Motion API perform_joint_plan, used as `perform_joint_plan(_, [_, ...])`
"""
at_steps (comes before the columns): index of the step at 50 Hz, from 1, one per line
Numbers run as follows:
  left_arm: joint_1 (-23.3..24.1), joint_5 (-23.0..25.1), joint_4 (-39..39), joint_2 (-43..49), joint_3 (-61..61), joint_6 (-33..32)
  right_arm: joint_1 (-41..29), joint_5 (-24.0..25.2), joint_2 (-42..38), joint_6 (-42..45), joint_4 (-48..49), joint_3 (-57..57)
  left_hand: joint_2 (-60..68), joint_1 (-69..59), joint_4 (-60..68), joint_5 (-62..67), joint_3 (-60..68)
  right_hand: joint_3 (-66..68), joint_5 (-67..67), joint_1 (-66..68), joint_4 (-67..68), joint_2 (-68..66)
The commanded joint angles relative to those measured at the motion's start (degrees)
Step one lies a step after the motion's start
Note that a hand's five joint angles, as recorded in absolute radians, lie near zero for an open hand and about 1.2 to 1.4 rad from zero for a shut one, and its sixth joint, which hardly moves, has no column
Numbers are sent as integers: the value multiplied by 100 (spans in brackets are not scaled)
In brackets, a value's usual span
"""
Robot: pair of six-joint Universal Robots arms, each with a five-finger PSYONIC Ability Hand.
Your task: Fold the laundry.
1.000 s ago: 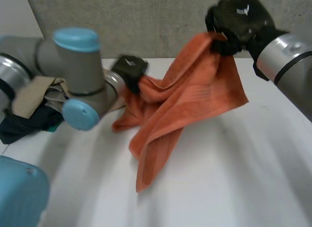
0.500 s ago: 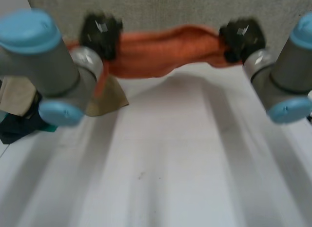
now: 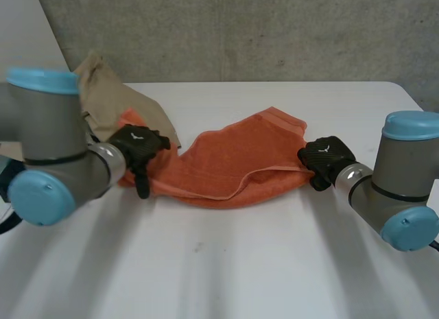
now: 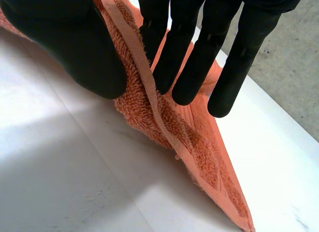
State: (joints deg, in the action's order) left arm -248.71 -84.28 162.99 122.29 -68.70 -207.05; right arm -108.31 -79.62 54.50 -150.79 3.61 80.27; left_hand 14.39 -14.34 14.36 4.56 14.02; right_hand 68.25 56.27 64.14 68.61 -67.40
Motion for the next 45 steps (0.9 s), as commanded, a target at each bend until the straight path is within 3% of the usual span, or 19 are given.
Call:
perform_joint_plan(1, [-573, 175, -39, 435, 296, -221, -50, 26, 43, -56, 8, 102, 423, -428, 426, 406, 460, 1175, 1373, 1586, 1139, -1260])
perform_joint_plan(8, [-749, 43, -127, 1024, 604, -617, -58, -9, 43, -47, 8, 111, 1617, -1622, 1620, 1600, 1654, 1175, 1373, 1586, 1139, -1260])
perform_joint_plan(13, [-802, 87, -22, 946, 446, -617, -32, -9, 26, -47, 8, 111, 2609, -2614, 2611, 2592, 2645, 1175, 1373, 1586, 1139, -1260])
perform_joint_plan(17, [-872, 113, 452, 683, 165, -547, -6, -9, 17, -47, 8, 111, 4338, -4343, 4341, 4321, 4375, 1175, 1373, 1586, 1139, -1260])
perform_joint_plan(19, [-890, 96, 690, 542, -29, -538, 3, -27, 17, -47, -26, 85, 6472, -6477, 6475, 6455, 6508, 1175, 1373, 1586, 1139, -1260])
perform_joint_plan(27, [-951, 78, 805, -362, -749, -494, 91, -88, 438, -39, -448, 15, 6561, -6566, 6564, 6544, 6598, 1175, 1373, 1586, 1139, -1260])
perform_joint_plan(35, [-943, 140, 349, -2539, -576, -29, 442, -123, 1975, 49, -2062, -941, 6561, -6566, 6564, 6544, 6598, 1175, 1373, 1586, 1139, -1260])
perform_joint_plan(39, [-917, 157, -2, -3201, -75, 226, 504, -229, 2336, 111, -2828, -1740, 6561, -6566, 6564, 6544, 6598, 1175, 1373, 1586, 1139, -1260])
perform_joint_plan(45, [-785, 43, -776, -2809, 585, 227, 574, -106, 2119, 374, -3594, -2542, 6561, -6566, 6564, 6544, 6598, 1175, 1373, 1586, 1139, -1260])
